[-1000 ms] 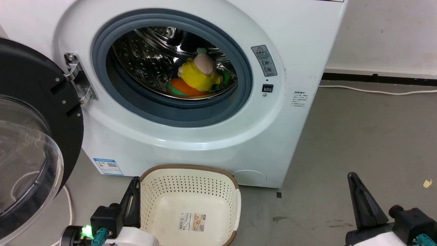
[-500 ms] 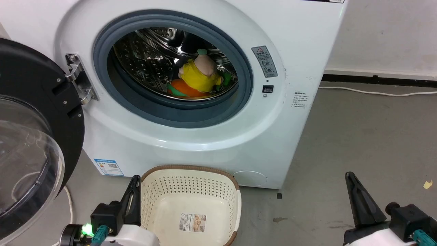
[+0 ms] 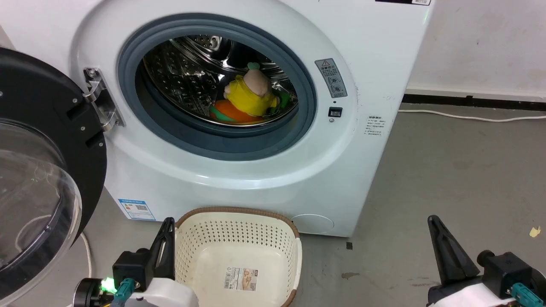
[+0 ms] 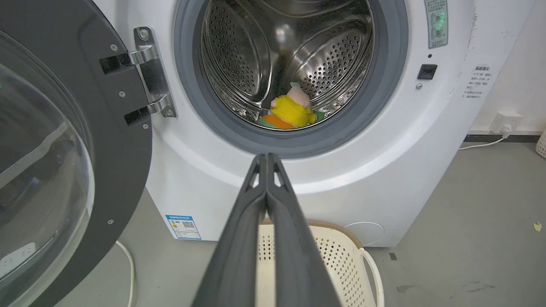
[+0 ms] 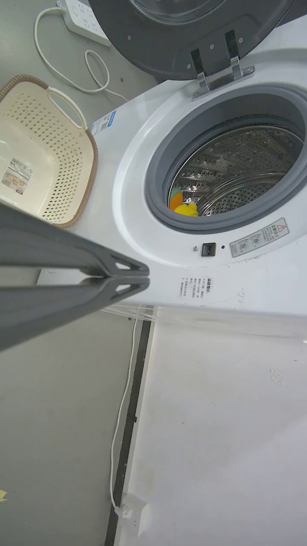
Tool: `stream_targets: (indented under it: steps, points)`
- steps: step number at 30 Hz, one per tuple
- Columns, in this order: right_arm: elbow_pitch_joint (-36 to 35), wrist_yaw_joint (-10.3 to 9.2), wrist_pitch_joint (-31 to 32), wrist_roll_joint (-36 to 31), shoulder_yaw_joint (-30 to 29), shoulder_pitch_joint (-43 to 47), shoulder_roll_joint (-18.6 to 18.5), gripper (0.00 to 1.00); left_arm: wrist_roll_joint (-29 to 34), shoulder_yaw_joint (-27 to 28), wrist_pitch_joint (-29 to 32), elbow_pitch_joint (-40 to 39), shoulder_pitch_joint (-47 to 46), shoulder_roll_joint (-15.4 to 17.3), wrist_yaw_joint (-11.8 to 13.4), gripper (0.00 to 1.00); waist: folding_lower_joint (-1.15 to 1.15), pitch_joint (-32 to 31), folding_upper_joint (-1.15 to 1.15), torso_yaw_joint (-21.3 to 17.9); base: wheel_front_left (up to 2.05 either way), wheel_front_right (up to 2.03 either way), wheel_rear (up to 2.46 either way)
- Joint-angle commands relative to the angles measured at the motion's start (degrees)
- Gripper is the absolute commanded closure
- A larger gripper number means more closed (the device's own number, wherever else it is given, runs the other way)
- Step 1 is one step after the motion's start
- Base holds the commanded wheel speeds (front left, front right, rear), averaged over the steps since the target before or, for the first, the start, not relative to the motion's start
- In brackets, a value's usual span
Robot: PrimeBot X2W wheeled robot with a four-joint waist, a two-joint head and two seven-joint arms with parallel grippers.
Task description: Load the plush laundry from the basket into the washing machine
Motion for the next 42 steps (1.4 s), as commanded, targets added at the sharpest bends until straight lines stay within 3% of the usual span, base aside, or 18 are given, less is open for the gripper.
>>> stream_targets:
  steps: [1,42]
  points:
    - [0.3,-0.02,0.4,-0.6,0.2,-1.1,0.0,1.00,0.7,0.4,0.4,-0.5,-0.1,-0.3,-0.2,1.00,0.00,0.0,0.00,0.0,0.00,0.00,0.00]
    - [1.0,-0.04,5.2,-2.3,0.9,-2.9,0.0,1.00,3.5,2.9,5.2,-3.3,-0.2,-2.1,-1.5,1.00,-0.01,-0.8,0.00,0.3,0.00,0.00,0.00]
